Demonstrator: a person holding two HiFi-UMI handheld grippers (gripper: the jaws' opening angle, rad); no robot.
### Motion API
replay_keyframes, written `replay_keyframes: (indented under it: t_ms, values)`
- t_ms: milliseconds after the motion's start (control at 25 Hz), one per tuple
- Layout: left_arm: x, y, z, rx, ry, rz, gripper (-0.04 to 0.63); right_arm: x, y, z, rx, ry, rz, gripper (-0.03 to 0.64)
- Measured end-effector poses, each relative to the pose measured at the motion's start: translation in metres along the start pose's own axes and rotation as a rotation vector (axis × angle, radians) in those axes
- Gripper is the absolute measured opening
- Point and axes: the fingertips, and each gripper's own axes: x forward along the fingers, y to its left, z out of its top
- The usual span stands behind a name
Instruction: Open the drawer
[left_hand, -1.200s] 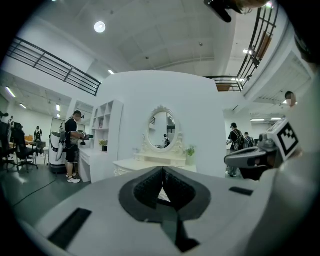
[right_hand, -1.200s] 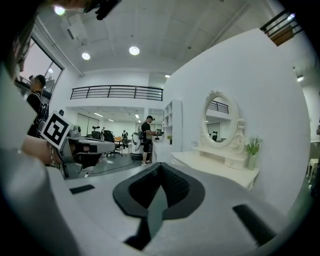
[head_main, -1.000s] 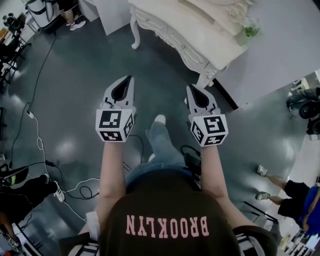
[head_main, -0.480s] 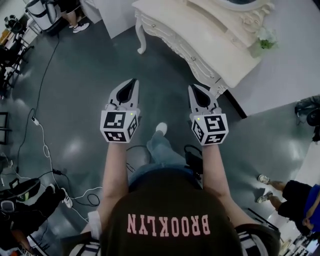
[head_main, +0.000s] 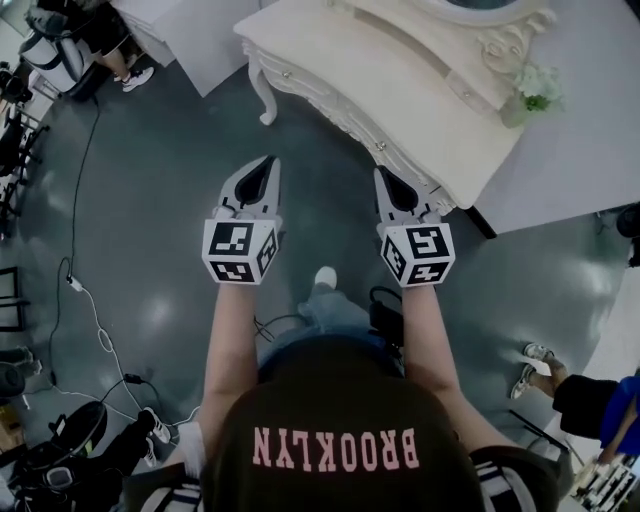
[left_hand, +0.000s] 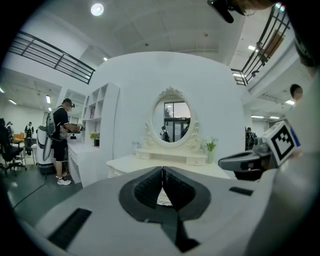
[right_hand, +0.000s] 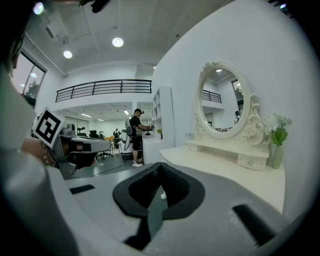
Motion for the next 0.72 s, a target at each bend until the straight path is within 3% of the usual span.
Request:
replay_keyframes:
  t_ms: [320,600,720]
  values:
    - [0.061,0.01,0.011,0.026,0.033,-0.069,0.005,0.038,-0.038,0.006,0.05,0.021,-0.071,-0.002]
    - [0.101,0.008,0.016,0.055,0.044,-0.145,0.005,0.044,-0.079,0.008,0.098,0.007,-0.192,-0.002]
    - [0.121,0.004,0.013,0.073,0.06,-0.215,0.005,0.043,-0.085,0.003,0.115,0.016,-0.253,-0.002]
